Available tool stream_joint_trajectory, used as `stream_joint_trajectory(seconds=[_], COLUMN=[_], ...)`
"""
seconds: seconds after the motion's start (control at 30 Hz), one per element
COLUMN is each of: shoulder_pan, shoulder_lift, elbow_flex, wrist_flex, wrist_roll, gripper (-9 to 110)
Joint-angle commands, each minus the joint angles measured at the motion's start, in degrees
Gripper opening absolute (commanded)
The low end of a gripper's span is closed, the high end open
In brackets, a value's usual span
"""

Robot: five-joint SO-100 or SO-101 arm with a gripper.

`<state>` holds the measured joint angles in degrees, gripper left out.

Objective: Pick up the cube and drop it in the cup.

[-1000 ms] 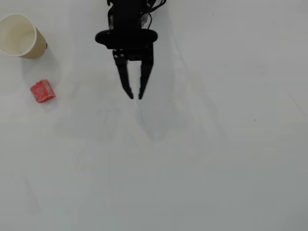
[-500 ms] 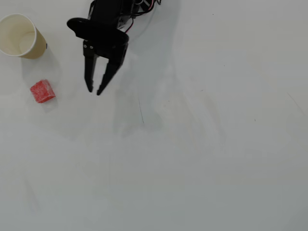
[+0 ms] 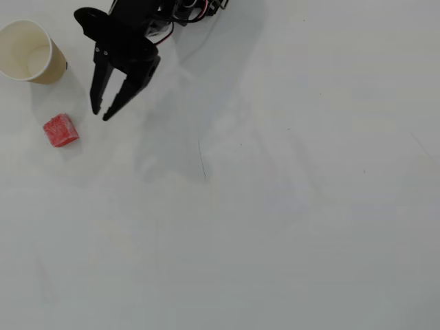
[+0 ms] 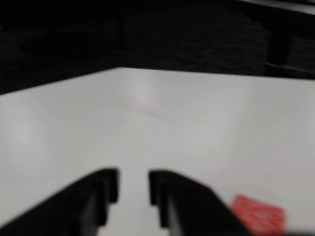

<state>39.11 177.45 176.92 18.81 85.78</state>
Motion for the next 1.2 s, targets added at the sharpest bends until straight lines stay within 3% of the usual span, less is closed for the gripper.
stream_joint_trajectory(seconds=[0.0,0.63,1.17], shoulder_pan=[2.99,4.57,3.69], shoulder_lift=[2.37,1.23,-27.33], elbow_flex=[1.93,1.32,-21.97], wrist_flex=[-0.18,-1.14,-0.62], wrist_roll=[-0.53,-0.97,-0.97], gripper=[3,3,4])
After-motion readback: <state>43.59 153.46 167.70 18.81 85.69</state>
